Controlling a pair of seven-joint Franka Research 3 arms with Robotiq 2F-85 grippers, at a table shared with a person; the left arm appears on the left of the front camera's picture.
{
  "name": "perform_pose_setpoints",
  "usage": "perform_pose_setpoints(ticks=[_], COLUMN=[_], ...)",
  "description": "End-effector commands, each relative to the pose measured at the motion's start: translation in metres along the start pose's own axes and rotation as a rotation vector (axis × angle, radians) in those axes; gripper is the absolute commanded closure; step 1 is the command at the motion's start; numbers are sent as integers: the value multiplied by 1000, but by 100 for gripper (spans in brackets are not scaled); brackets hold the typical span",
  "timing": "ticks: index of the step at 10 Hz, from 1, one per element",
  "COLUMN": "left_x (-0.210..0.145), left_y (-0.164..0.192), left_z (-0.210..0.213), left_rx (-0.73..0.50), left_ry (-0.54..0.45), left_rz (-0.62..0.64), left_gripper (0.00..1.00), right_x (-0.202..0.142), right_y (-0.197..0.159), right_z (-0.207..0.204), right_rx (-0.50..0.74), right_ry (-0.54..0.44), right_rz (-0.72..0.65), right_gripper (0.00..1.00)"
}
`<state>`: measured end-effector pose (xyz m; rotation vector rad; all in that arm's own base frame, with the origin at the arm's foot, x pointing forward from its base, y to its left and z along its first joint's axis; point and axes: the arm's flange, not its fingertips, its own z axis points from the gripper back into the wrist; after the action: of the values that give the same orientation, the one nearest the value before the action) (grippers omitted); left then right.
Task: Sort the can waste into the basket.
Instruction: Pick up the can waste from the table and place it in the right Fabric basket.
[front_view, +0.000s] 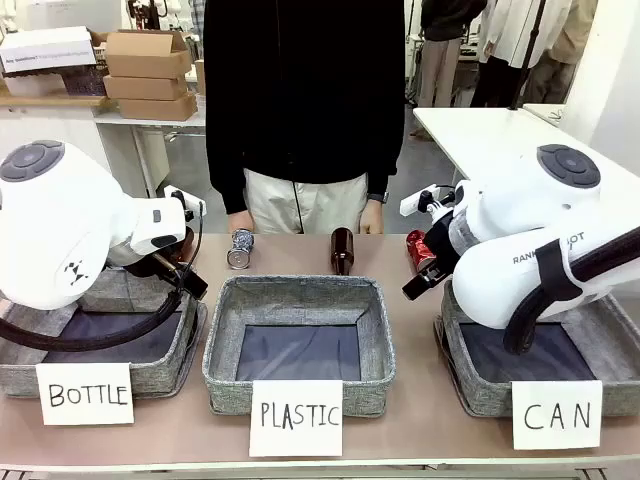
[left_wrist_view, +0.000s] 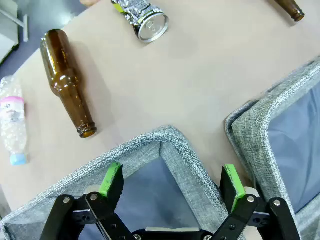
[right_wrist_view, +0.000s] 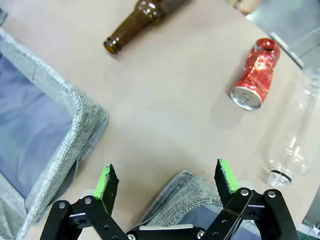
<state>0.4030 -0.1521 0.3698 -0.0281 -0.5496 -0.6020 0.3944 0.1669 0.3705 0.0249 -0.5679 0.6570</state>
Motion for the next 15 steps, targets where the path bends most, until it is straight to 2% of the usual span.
perform_pose_setpoints(ticks=[1, 12, 13, 14, 15], left_x=[0, 0, 0, 9, 20], left_y=[0, 0, 0, 0, 1], left_z=[0, 0, 0, 43, 96], left_rx=[0, 0, 0, -5, -13], left_ry=[0, 0, 0, 5, -14], left_rz=[0, 0, 0, 0, 87], left_gripper=[0, 0, 0, 0, 0], right_x=[0, 0, 6, 16, 23], right_y=[0, 0, 3, -1, -7], right_z=[0, 0, 15, 50, 97], right_rx=[0, 0, -20, -16, -9], right_ry=[0, 0, 73, 75, 82], right_rz=[0, 0, 0, -27, -78], right_gripper=[0, 0, 0, 0, 0])
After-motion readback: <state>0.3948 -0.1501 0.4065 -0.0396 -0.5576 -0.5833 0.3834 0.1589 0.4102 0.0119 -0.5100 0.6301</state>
